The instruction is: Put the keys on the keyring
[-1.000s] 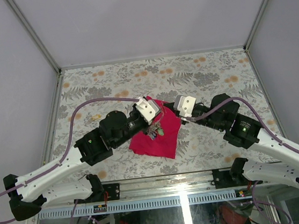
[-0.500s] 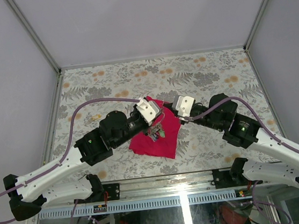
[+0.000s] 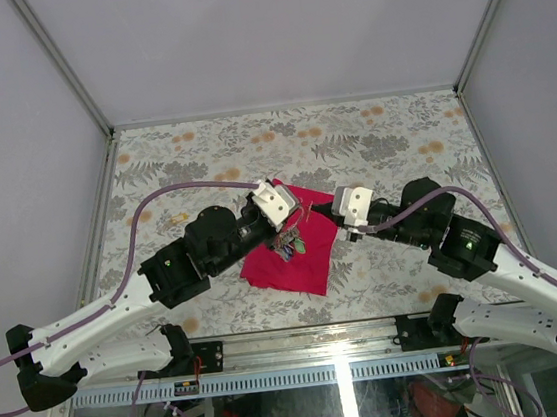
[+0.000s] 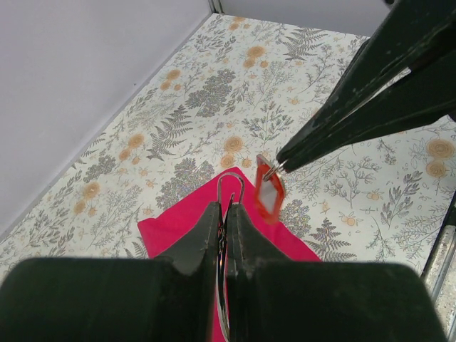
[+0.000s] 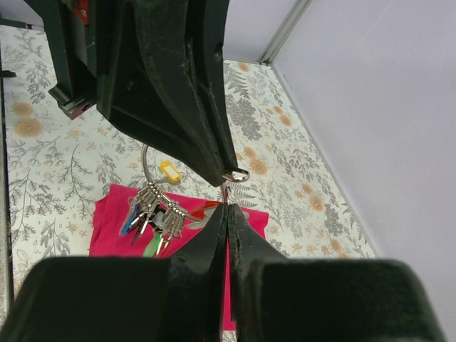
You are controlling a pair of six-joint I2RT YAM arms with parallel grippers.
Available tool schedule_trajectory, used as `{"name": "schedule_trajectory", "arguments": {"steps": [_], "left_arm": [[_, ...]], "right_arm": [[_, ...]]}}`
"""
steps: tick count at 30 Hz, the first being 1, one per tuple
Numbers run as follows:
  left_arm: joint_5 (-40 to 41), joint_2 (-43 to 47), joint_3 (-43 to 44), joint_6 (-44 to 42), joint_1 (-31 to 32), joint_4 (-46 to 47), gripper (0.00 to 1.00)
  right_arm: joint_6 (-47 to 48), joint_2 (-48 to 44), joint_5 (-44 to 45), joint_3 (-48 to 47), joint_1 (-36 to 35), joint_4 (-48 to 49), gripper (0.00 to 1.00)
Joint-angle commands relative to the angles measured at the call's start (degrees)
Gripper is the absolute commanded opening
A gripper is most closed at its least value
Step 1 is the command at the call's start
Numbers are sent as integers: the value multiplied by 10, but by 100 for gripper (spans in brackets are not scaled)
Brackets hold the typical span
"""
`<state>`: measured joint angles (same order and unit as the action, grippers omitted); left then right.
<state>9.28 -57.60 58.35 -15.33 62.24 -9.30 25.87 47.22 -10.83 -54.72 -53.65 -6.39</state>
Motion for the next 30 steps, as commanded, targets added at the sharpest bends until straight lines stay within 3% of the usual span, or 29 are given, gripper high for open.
{"name": "schedule_trajectory", "arguments": {"steps": [1,30], "left_arm": [[9,9,2,-3,1,42,0],[-3,8,3,-4,1,37,0]], "right_arm": [[-17,14,-23,-30,-4,18,0],[-25,46,8,-38,-4,61,0]]}}
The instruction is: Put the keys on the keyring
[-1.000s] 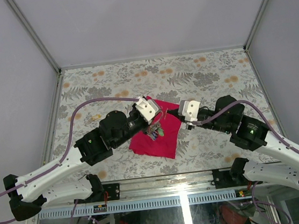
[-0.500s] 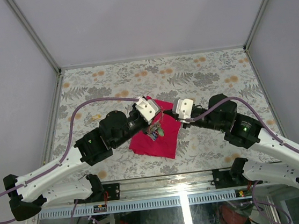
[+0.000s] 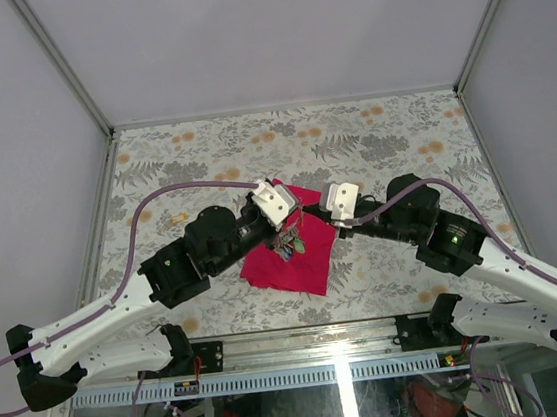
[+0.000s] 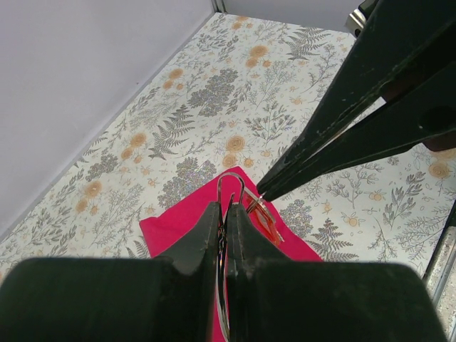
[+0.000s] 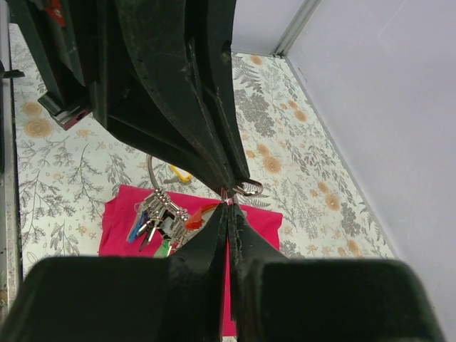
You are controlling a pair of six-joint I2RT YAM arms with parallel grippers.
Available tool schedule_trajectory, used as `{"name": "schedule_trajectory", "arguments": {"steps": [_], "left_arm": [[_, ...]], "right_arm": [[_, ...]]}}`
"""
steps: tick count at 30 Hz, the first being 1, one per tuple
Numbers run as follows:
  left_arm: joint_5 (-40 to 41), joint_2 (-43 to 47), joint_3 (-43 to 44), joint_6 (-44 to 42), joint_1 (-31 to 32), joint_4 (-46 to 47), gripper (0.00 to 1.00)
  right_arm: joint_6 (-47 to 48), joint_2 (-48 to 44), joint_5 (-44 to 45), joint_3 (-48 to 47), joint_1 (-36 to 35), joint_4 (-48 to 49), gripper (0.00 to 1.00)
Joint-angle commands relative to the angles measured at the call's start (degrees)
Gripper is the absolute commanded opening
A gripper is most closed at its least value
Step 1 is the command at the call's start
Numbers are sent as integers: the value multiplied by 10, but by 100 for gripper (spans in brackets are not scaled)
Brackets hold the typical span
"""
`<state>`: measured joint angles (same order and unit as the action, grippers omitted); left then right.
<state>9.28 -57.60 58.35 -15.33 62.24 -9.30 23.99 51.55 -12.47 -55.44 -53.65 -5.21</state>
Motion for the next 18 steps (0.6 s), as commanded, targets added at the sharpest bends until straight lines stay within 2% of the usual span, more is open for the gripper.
{"name": "schedule_trajectory", "arguments": {"steps": [1,18], "left_arm": [[-4,9,4,-4,1,36,0],[-7,4,5,-5,1,33,0]], "right_arm": [[-6,4,28,-32,-5,48,0],[-13,8,29,-34,-4,56,0]]}}
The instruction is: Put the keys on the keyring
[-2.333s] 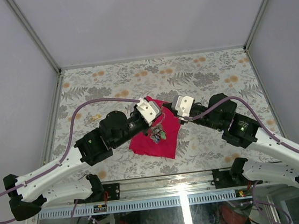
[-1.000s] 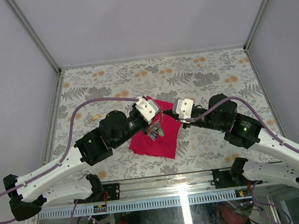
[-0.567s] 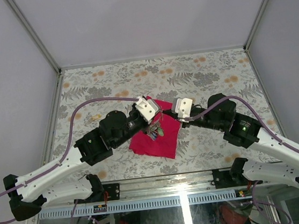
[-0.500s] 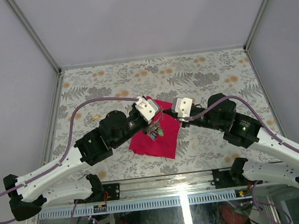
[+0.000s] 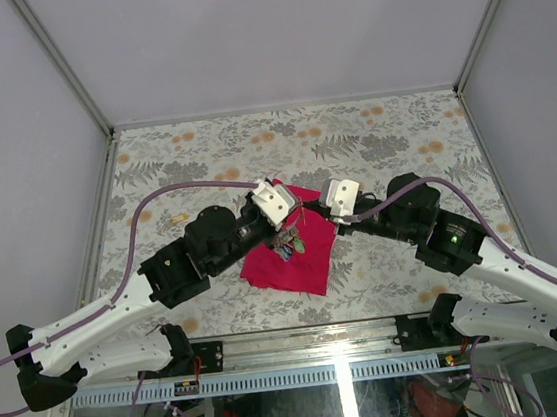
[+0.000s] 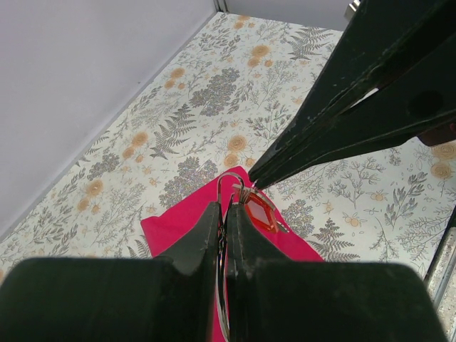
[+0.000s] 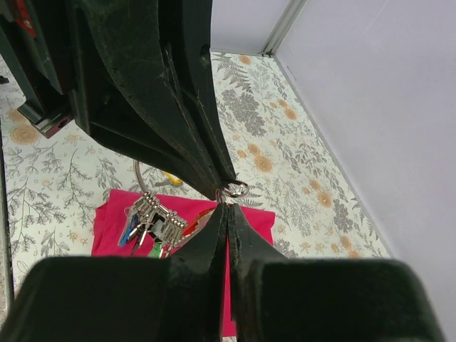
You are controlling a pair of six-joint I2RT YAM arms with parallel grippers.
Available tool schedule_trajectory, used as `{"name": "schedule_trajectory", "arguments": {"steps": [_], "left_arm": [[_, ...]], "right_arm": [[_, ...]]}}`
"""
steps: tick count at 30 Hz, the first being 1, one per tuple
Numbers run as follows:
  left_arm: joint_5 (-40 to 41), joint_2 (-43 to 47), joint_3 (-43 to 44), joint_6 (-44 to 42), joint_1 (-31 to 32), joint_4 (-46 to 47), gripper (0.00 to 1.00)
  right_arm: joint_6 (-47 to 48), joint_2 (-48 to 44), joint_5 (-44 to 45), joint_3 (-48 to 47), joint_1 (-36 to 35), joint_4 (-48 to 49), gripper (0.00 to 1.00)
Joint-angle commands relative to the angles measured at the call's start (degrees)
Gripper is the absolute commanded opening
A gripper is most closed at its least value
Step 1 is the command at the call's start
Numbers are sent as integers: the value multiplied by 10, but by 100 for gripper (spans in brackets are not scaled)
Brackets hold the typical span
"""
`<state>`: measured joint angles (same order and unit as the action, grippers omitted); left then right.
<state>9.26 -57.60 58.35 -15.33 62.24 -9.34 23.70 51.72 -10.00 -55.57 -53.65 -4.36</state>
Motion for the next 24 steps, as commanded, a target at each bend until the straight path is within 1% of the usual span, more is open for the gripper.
{"name": "schedule_trajectory", "arguments": {"steps": [1,9,24], "left_arm": [[-7,4,6,-5,2,34,0],[-7,2,5,-6,1,34,0],[-12,3,5,-6,1,30,0]], "right_arm": [[-11,7,1,-33,-4,48,0],[-15,14,-3,-34,-4,52,0],[-14,5,43,-31,-4,66,0]]}}
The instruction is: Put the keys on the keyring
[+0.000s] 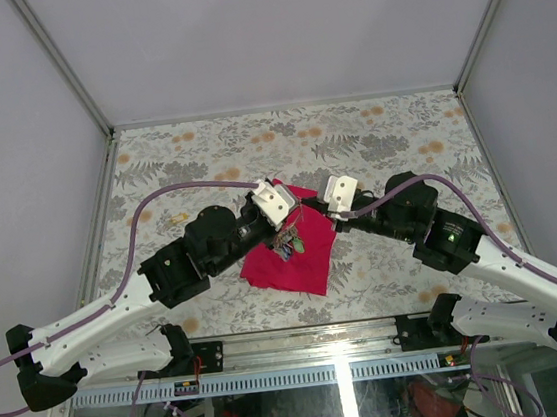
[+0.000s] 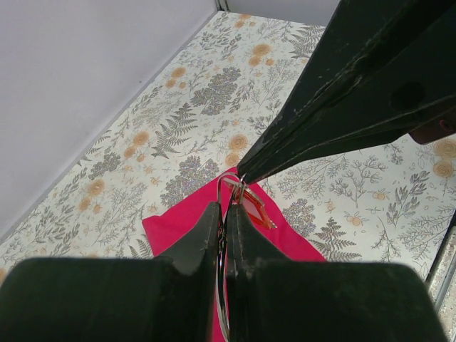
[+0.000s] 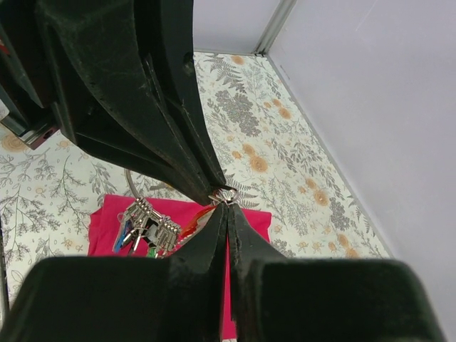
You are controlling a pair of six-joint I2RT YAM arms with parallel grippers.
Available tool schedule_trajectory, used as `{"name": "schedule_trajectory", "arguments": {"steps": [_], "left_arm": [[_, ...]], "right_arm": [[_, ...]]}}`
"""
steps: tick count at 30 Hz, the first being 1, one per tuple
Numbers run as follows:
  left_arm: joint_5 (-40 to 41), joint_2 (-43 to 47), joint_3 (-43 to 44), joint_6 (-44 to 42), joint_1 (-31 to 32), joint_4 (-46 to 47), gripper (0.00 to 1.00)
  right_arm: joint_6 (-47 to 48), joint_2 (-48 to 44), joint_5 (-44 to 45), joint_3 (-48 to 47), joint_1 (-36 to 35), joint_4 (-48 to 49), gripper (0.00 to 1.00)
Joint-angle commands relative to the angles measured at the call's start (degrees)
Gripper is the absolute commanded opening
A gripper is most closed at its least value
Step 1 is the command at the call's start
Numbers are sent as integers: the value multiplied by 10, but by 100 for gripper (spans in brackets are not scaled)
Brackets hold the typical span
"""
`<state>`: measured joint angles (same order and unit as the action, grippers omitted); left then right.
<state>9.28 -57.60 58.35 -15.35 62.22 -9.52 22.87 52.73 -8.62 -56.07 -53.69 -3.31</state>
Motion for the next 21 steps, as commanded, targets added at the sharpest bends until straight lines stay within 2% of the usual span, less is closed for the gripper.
{"name": "schedule_trajectory", "arguments": {"steps": [1,19,21], "left_arm": [[-12,4,5,-6,1,32,0],[-21,1,6,-7,1,28,0],[-22,2,5,-8,1,28,0]], "right_arm": [[-6,-6,33,-26,-4,56,0],[-4,-11,52,-21,-4,63,0],[-4,-9,48,-21,-4,59,3]]}}
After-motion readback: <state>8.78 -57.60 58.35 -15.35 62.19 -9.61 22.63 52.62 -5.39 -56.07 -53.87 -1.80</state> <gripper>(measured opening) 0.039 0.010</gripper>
